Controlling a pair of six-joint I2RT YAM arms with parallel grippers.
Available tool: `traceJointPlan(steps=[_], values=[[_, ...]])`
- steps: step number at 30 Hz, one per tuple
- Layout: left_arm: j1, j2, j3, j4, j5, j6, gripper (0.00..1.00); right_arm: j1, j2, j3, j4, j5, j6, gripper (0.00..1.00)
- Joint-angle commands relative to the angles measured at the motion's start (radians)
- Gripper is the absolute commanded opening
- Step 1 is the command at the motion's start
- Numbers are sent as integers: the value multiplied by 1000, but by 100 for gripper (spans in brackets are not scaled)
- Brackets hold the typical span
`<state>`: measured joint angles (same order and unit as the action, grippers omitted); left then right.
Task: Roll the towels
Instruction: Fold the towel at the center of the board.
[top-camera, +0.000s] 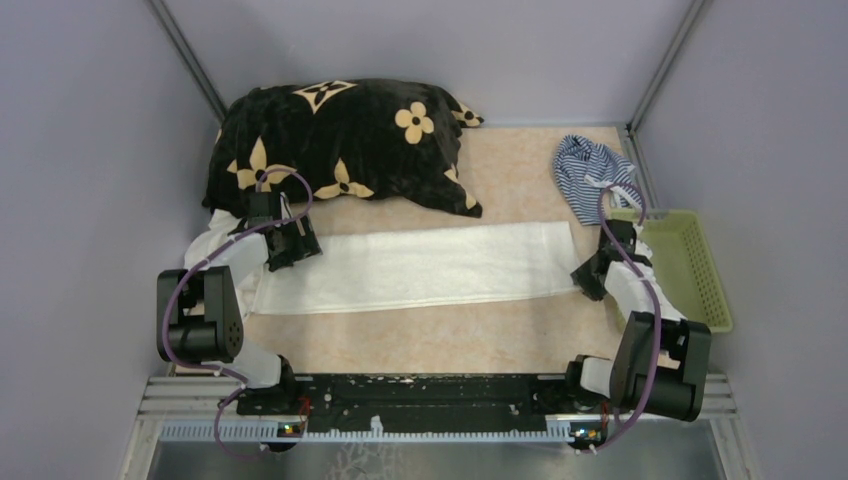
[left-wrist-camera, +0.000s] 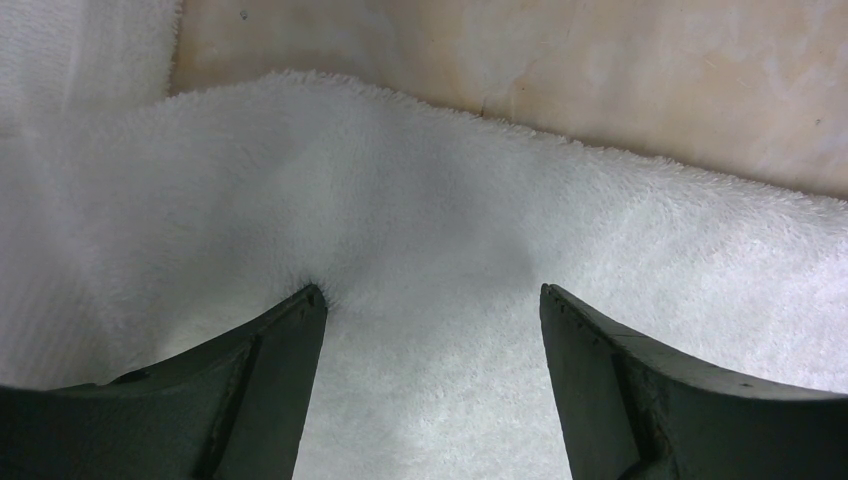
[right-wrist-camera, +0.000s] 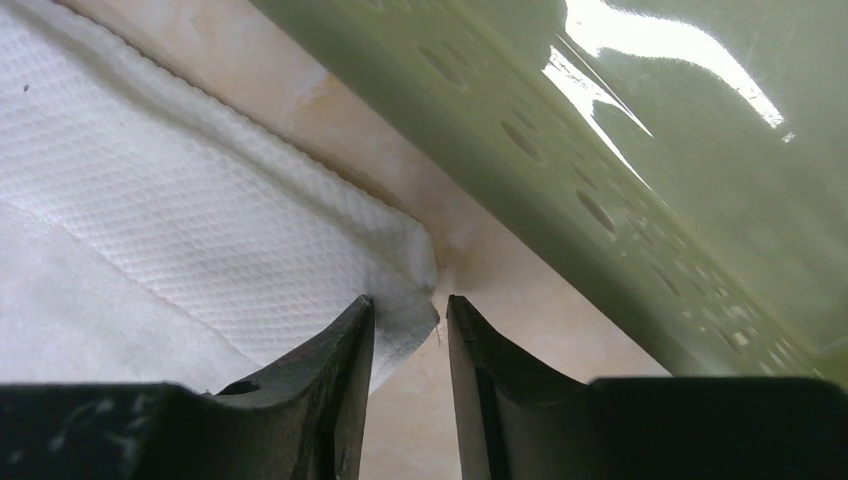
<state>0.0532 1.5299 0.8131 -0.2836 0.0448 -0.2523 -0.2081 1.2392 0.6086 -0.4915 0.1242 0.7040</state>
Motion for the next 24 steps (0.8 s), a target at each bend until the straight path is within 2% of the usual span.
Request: traceJointPlan(steps=[1, 10, 17, 24], values=[[7, 23, 8, 1, 4, 13, 84, -8, 16, 19, 53, -9, 1, 29], [8, 8, 42, -37, -1, 13, 85, -8, -2, 124, -50, 49, -77, 3], [8, -28, 70, -80, -23, 16, 87, -8, 37, 197, -98, 61, -136, 2], [8, -14, 48, -72, 0, -2, 88, -14, 116, 176, -26, 110, -163, 0]])
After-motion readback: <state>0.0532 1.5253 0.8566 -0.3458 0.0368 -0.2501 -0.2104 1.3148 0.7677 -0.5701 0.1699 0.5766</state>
